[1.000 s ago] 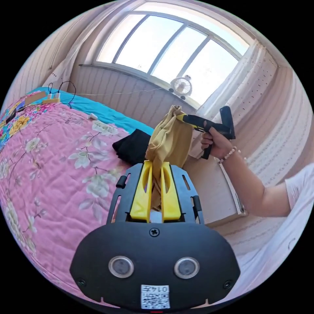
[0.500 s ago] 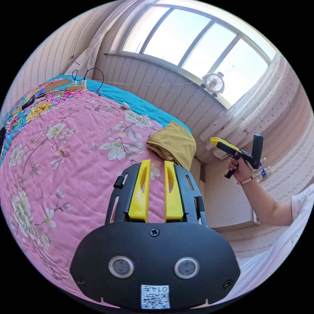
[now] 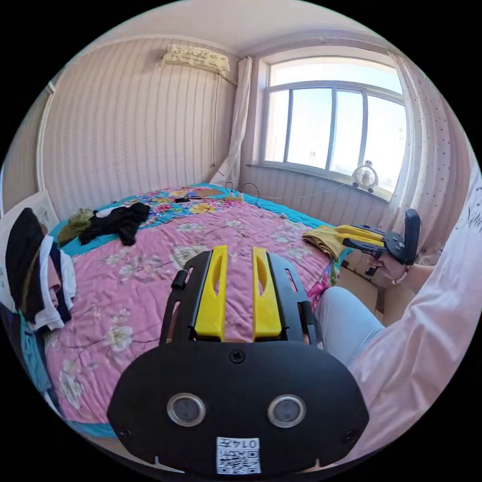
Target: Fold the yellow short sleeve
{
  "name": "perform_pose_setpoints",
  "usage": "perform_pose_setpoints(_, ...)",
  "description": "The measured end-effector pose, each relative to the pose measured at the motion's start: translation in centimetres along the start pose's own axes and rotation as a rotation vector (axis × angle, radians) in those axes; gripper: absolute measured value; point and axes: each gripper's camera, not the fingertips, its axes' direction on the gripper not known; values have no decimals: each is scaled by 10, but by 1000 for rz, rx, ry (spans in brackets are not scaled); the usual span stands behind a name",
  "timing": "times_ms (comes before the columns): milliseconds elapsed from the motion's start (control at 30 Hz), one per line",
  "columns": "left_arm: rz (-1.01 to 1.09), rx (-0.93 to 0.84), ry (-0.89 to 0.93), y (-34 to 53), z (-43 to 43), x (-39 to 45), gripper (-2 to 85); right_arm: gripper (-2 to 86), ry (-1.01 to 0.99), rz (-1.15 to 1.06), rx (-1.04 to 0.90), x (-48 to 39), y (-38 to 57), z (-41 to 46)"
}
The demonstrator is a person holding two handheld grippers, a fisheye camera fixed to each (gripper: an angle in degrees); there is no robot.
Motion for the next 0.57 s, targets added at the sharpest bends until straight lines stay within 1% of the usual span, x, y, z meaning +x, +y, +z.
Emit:
perform_pose_setpoints(67,-67,25,-107,41,-61,-26,87,68,-91,-57,59,-48,-18,12)
perform_pose_setpoints(100,-84,32,-138,52,-76,-33,88,68,-120,-79,72,-61,-23,15)
perform_pose_setpoints(167,-147,62,-229,97,-140,-56,69,72,-256,-174,126,-121,-44,30)
perform_pose_setpoints(200,-166,70,-249,108,-157,-62,62,72,-293,-201,135,-137,-49,34)
perform_pose_setpoints(267,-247,101,-376,154,-222,-84,63,79,-452,-304,170,-207,-70,48)
perform_pose_setpoints(300,-267,110,-418,166,-238,-89,68,81,-500,-336,174,-226,-75,51)
perform_pose_setpoints(333,-309,121,-499,189,-270,-99,78,90,-598,-404,178,-265,-85,56)
perform_pose_setpoints(367,-350,126,-578,212,-301,-111,91,98,-682,-469,176,-303,-94,61)
perform_pose_setpoints(400,-373,124,-617,223,-315,-118,97,102,-721,-495,174,-322,-99,64)
perform_pose_setpoints(467,-478,101,-769,265,-366,-147,113,117,-864,-549,129,-391,-119,80)
perform_pose_setpoints(500,-505,96,-792,275,-377,-154,113,120,-893,-556,111,-407,-125,85)
perform_pose_setpoints(567,-597,123,-832,312,-417,-185,114,131,-947,-615,56,-474,-148,103)
